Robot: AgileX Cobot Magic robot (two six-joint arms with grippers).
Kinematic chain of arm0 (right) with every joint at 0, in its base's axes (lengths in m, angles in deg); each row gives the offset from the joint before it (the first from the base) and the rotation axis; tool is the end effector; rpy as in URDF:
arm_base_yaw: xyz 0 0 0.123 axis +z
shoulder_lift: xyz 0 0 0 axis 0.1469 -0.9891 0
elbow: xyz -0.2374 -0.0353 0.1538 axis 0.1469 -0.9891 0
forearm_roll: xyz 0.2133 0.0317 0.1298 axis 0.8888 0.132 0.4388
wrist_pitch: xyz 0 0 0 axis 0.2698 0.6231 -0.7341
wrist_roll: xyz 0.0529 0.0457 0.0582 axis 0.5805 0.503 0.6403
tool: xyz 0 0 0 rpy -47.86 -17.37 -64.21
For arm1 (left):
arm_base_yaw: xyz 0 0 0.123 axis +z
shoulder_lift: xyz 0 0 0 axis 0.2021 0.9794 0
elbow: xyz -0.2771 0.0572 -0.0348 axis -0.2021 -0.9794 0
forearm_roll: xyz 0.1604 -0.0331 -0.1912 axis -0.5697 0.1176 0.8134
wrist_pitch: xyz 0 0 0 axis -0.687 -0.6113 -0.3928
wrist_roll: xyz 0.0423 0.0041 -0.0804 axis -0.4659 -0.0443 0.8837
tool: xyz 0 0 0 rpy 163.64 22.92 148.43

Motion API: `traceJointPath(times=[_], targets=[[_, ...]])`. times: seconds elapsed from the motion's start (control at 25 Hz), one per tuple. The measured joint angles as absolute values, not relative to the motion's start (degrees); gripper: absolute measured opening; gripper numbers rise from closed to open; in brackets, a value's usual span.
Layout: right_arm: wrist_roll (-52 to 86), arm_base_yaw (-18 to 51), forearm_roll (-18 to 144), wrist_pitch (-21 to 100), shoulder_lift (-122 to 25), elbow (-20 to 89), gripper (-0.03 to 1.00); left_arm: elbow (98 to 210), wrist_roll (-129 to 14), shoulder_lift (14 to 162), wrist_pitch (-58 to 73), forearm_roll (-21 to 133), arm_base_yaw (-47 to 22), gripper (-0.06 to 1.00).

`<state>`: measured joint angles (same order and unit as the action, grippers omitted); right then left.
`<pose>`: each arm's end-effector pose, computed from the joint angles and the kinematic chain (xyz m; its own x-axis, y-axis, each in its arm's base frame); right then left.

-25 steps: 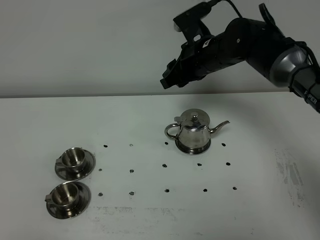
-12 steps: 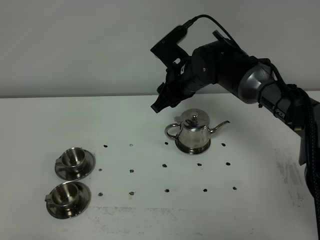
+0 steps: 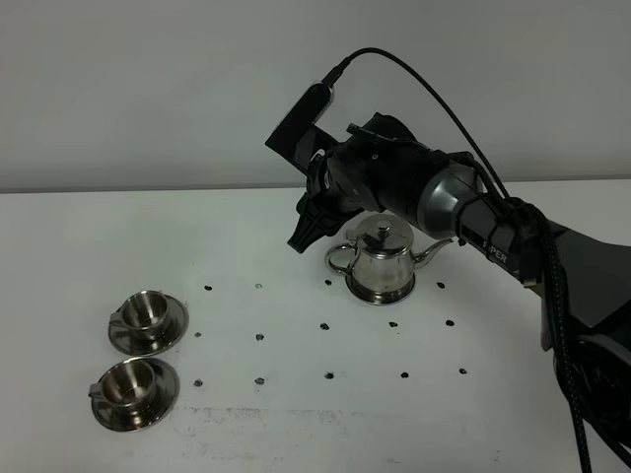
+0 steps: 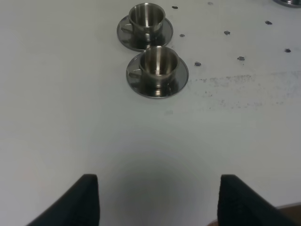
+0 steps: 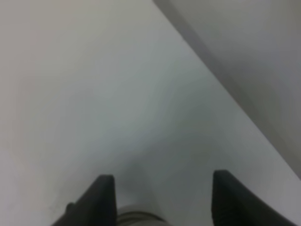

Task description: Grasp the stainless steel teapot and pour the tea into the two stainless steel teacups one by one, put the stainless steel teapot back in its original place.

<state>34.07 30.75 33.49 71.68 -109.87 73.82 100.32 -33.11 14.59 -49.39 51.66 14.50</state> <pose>0.4279 0.3208 0.2074 -0.3585 -0.7660 -0.5335 -0.6784 0.6064 -0.4148 -0.0008 -0.0128 0.2652 -0.4837 0.0665 -0.8727 0.1170 0.9931 0.0109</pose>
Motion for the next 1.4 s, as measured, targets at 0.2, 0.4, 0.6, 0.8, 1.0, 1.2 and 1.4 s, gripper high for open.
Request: traceJointPath(times=[0.2, 0.4, 0.6, 0.8, 1.0, 1.2, 1.4], targets=[[34.2, 30.8, 32.7, 71.5, -111.2, 73.8, 0.44, 100.3, -33.1, 14.6, -49.4, 51.7, 14.5, 0.54], [34.2, 30.8, 29.4, 71.4, -112.5, 73.8, 0.44, 100.3, -33.1, 14.6, -49.4, 51.7, 14.5, 0.54], [36.9, 30.6, 24.4, 70.7, -112.8, 73.8, 0.44, 100.3, -33.1, 14.6, -49.4, 51.7, 14.5, 0.54], [37.8, 30.5, 22.0, 70.4, -113.2, 73.8, 0.44, 100.3, -33.1, 14.6, -49.4, 51.7, 14.5, 0.54], [38.3, 30.5, 22.0, 70.1, -114.4, 73.8, 0.44, 100.3, -33.1, 14.6, -49.4, 51.7, 14.5, 0.54], [38.3, 30.5, 22.3, 70.5, -114.6, 73.8, 0.44, 100.3, -33.1, 14.6, -49.4, 51.7, 14.5, 0.54], [38.4, 30.5, 23.4, 71.8, -114.6, 73.8, 0.44, 100.3, -33.1, 14.6, -49.4, 51.7, 14.5, 0.54]])
